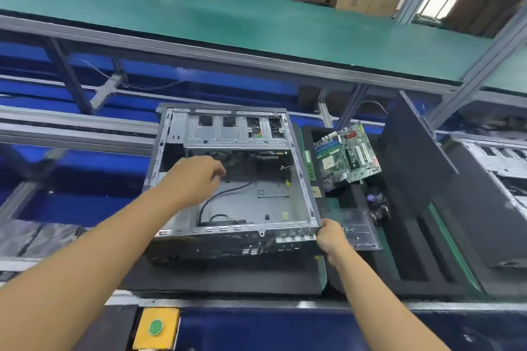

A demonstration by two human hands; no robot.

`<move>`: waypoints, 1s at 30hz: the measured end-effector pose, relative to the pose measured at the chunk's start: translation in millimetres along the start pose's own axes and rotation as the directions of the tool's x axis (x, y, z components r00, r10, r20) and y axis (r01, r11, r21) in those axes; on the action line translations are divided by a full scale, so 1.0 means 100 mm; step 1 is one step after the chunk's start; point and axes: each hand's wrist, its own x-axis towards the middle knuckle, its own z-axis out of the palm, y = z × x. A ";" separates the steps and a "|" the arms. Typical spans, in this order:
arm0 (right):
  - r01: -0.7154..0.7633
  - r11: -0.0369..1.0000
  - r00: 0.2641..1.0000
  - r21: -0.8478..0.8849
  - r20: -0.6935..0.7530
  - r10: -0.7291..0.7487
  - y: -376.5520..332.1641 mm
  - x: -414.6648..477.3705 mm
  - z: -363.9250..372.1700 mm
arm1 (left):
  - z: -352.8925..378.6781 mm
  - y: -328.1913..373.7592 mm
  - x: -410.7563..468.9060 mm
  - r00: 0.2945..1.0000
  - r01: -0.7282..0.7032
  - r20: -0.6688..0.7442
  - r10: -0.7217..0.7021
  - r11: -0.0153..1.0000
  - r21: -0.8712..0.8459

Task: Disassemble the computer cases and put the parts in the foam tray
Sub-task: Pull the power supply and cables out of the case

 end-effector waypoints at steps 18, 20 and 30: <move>0.122 0.935 0.990 -0.334 0.109 -0.090 -0.22 0.37 -0.12 | 0.43 -0.44 0.14 0.976 0.214 -0.040 -0.215 0.976 -0.034; 0.148 0.953 0.988 -0.264 0.089 -0.129 -0.34 0.36 -0.24 | 0.46 -0.48 0.11 0.969 0.243 -0.027 -0.244 0.969 -0.043; 0.718 0.690 0.670 -0.091 0.357 -0.651 -1.69 -0.40 -0.13 | 0.15 -0.63 -0.43 0.983 0.170 -0.040 -0.181 0.967 -0.189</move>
